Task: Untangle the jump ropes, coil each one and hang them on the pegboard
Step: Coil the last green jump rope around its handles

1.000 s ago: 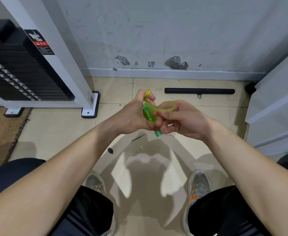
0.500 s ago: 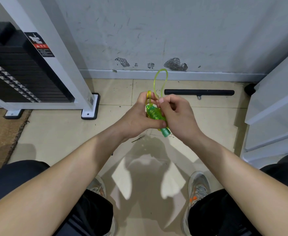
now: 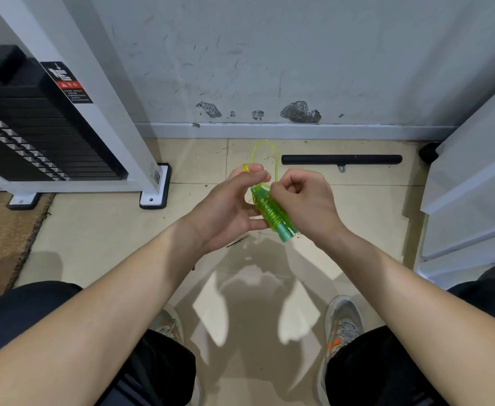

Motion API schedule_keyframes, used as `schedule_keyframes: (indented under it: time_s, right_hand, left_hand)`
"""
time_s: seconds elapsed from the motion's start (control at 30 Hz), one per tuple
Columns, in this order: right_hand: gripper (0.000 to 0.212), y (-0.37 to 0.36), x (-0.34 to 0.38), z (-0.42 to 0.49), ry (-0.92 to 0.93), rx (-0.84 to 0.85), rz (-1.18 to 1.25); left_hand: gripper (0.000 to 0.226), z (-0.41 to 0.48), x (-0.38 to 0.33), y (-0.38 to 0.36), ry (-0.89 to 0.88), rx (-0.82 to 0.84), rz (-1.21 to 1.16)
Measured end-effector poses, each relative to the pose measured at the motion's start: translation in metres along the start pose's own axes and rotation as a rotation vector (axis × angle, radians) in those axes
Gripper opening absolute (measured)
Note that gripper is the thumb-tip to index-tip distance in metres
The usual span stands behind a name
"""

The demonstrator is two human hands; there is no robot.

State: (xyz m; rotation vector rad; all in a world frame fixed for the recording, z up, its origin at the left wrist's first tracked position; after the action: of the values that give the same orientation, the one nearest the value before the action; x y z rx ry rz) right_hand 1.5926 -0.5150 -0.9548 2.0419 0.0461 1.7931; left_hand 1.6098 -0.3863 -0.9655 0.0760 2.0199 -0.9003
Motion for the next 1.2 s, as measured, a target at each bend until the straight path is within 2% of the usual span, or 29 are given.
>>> schedule_keyframes:
  time_s: [0.1, 0.2, 0.37, 0.47, 0.57, 0.7, 0.8, 0.9, 1.03, 1.2]
  right_hand:
    - [0.017, 0.001, -0.006, 0.006, -0.109, 0.074, -0.052]
    - [0.013, 0.001, -0.012, 0.011, -0.245, 0.170, 0.021]
    - [0.039, 0.005, -0.007, 0.016, -0.241, 0.254, -0.017]
    - [0.041, 0.003, -0.007, 0.018, -0.270, 0.315, 0.103]
    - [0.021, 0.005, -0.003, 0.018, -0.185, 0.273, 0.115]
    - [0.032, 0.005, -0.001, 0.015, -0.020, 0.114, -0.044]
    - [0.036, 0.005, -0.005, 0.017, -0.078, 0.054, 0.132]
    - [0.031, 0.002, -0.006, 0.020, -0.167, 0.149, 0.346]
    - [0.022, -0.004, -0.012, 0.019, -0.221, 0.282, 0.479]
    - [0.014, 0.000, -0.009, 0.018, -0.169, 0.190, 0.627]
  left_hand:
    - [0.038, 0.000, 0.004, 0.000, 0.023, -0.040, 0.030]
    - [0.037, -0.001, 0.005, -0.001, 0.020, -0.035, 0.053]
    - [0.035, 0.000, 0.007, -0.005, 0.015, -0.003, 0.124]
    - [0.031, -0.001, 0.007, -0.003, 0.010, -0.001, 0.129]
    - [0.027, -0.001, 0.008, -0.003, 0.017, 0.004, 0.130]
    - [0.024, 0.000, 0.013, -0.007, 0.039, 0.015, 0.154]
    - [0.032, 0.000, 0.017, -0.009, 0.056, 0.019, 0.174]
    - [0.026, 0.000, 0.015, -0.008, 0.056, 0.018, 0.173]
    - [0.023, -0.001, 0.012, -0.009, 0.060, 0.038, 0.160]
    - [0.026, -0.001, 0.013, -0.009, 0.073, 0.059, 0.117]
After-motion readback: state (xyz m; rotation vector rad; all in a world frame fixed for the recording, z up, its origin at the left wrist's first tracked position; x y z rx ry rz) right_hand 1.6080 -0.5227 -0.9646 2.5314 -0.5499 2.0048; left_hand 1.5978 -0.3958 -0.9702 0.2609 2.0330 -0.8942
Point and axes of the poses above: each hand's wrist, its own z-axis towards the middle knuckle, its own y-axis out of the back of the hand, x = y × z, the point moved 6 cm from there along z, towards the middle knuckle, and after that the axes turned 2 degrees about z, right-handed, at the moved point
